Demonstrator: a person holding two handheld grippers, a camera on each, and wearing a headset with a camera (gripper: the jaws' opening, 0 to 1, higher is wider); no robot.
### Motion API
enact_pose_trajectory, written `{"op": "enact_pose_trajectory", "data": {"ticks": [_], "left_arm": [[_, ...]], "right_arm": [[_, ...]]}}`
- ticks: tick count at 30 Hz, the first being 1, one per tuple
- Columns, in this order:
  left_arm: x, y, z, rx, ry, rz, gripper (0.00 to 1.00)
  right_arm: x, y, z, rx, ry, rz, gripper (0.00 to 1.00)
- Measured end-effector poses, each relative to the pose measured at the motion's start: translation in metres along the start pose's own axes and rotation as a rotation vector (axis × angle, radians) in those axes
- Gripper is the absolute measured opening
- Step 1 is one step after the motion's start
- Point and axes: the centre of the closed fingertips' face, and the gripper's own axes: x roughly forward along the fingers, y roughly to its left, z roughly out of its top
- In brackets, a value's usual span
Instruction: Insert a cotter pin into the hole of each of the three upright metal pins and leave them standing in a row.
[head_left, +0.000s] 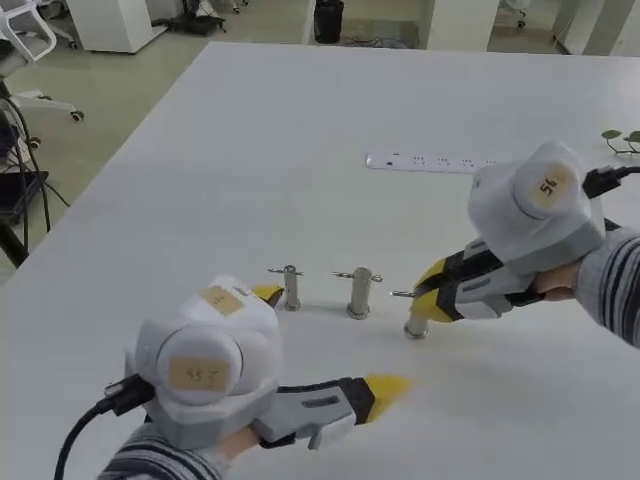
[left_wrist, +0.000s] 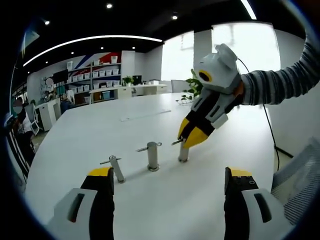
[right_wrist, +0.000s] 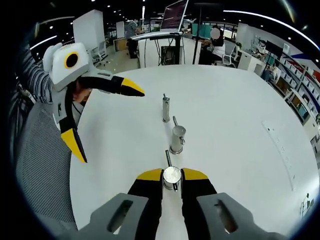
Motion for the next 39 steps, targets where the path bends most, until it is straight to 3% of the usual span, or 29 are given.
{"op": "enact_pose_trajectory", "data": {"ticks": [16, 23, 39], "left_arm": [[-0.02, 0.033, -0.001, -0.008, 0.007, 0.05, 0.94], [-0.025, 0.042, -0.003, -0.029, 0.01, 0.07, 0.93], [-0.029, 0.047, -0.008, -0.044, 0.031, 0.071, 0.93]], "right_arm": [[0.004, -0.019, -0.008, -0.003, 0.028, 0.015, 0.08], [0.003, -0.024, -0.011, -0.008, 0.046, 0.029, 0.08], [0.003, -0.025, -0.013, -0.027, 0.045, 0.052, 0.09]]}}
